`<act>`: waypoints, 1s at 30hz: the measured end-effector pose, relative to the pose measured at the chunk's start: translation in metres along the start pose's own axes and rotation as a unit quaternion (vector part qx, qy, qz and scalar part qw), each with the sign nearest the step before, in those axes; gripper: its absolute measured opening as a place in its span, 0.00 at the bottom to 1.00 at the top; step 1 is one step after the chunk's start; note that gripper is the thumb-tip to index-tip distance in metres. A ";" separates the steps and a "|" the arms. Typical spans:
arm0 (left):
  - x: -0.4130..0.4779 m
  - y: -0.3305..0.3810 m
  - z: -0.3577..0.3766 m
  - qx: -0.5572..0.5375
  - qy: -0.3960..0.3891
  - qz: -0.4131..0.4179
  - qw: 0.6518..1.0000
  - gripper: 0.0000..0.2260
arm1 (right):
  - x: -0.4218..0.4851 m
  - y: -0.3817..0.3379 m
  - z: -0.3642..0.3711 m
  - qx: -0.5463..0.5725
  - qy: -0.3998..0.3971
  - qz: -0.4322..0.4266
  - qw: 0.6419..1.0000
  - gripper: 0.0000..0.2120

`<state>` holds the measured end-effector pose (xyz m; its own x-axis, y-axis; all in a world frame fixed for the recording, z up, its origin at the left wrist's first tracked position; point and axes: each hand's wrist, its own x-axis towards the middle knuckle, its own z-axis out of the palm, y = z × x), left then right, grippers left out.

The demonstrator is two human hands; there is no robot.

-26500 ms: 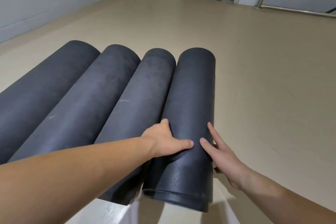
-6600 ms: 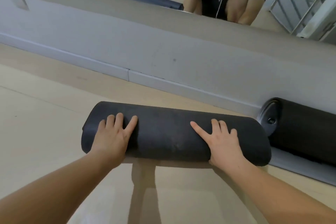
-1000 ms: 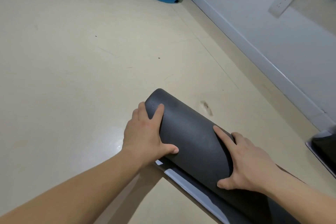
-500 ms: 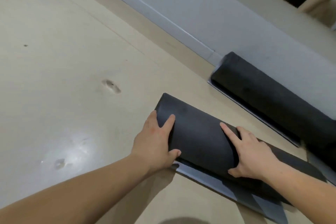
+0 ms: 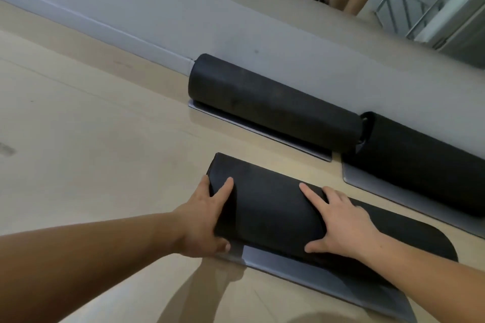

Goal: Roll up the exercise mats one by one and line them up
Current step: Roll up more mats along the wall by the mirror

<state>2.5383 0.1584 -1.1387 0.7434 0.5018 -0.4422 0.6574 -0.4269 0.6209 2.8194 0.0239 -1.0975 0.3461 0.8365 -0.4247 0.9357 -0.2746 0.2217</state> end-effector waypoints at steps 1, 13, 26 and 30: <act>0.014 0.016 0.003 0.015 -0.012 0.001 1.000 0.60 | -0.001 0.020 0.007 0.004 0.003 0.005 1.000 0.65; 0.148 0.206 0.091 0.266 -0.017 0.016 0.964 0.50 | -0.027 0.217 0.074 0.045 0.003 0.135 0.990 0.71; 0.213 0.265 0.138 0.209 0.139 0.014 0.968 0.47 | 0.001 0.304 0.095 0.013 -0.008 0.135 0.991 0.70; 0.225 0.267 0.146 0.171 0.156 0.023 0.973 0.45 | 0.003 0.315 0.112 -0.032 0.011 0.135 0.990 0.75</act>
<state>2.8995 0.0477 -1.1665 0.7342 0.6578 -0.1680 0.6669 -0.6525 0.3599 3.1231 -0.1130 -1.1275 0.5813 0.7465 -0.3237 0.8024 -0.4600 0.3801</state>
